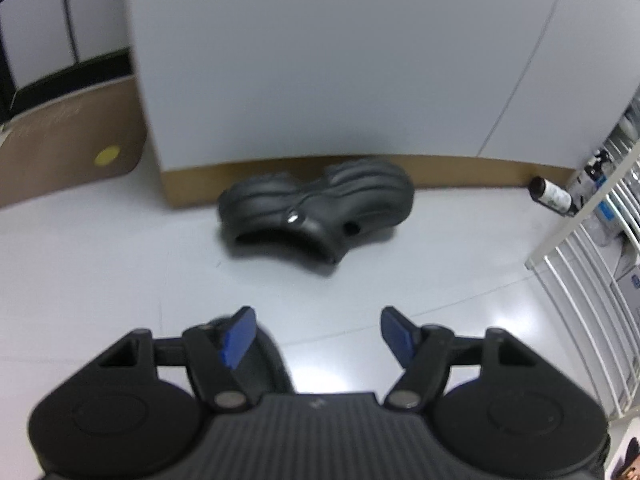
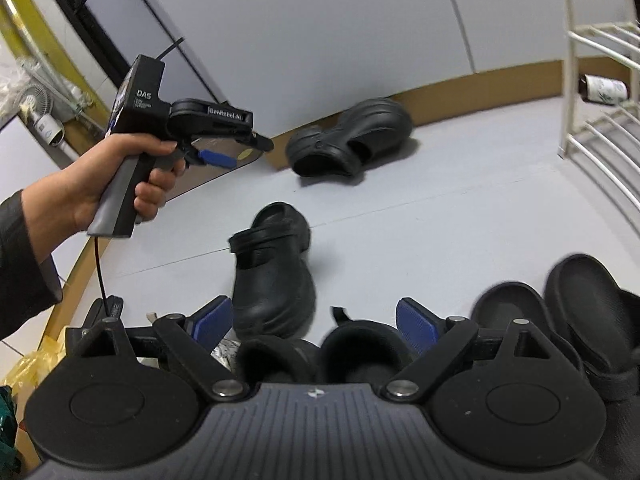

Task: Organize scattered shoes
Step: 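Move the left gripper toward the black clog by the cabinet base, then lower the left gripper onto the black clog and close it on the heel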

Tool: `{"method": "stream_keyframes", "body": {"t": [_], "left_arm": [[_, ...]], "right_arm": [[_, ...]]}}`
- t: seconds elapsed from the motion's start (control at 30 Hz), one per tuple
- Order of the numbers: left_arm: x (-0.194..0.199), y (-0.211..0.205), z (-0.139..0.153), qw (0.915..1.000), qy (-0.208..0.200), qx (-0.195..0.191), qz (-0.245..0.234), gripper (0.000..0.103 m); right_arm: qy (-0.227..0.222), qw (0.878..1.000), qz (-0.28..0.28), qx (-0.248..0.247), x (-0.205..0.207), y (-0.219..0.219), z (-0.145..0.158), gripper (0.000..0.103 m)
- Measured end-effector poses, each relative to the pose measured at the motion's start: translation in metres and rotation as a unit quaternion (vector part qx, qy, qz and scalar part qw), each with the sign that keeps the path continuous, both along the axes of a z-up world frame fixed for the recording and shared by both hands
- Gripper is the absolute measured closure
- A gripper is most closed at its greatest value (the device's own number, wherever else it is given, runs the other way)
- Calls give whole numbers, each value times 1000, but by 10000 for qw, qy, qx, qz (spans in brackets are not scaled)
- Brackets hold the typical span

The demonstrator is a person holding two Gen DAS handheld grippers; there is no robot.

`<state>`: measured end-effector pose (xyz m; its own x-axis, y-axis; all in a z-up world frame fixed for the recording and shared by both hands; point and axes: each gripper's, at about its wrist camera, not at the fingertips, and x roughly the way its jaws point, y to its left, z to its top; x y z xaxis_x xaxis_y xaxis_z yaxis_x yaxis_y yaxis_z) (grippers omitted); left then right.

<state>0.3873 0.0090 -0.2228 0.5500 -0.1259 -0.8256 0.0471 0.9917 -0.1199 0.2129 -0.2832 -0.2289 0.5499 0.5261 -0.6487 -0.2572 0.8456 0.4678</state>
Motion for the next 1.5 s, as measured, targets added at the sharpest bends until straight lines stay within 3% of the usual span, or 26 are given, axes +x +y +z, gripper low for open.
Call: {"method": "stream_keyframes", "body": {"t": [0.27, 0.43, 0.67, 1.03, 1.33, 1.5], "left_arm": [[44, -22, -31, 9994, 246, 149, 181, 32], [64, -28, -42, 9987, 337, 269, 271, 32], [88, -39, -54, 9976, 549, 242, 333, 32], [117, -54, -82, 9944, 835, 545, 352, 34], [129, -53, -110, 9938, 792, 448, 635, 38], [134, -45, -126, 9940, 740, 127, 801, 44]], "right_arm": [[85, 9999, -46, -79, -3, -34, -9, 11], [-22, 9993, -103, 369, -3, -57, -8, 12], [-113, 9988, -160, 444, -2, -68, -7, 14], [-87, 9979, -331, 551, -5, -94, -14, 14], [-18, 9991, -276, 308, -14, -113, -23, 14], [35, 9989, -411, 240, -15, -123, -29, 14]]}}
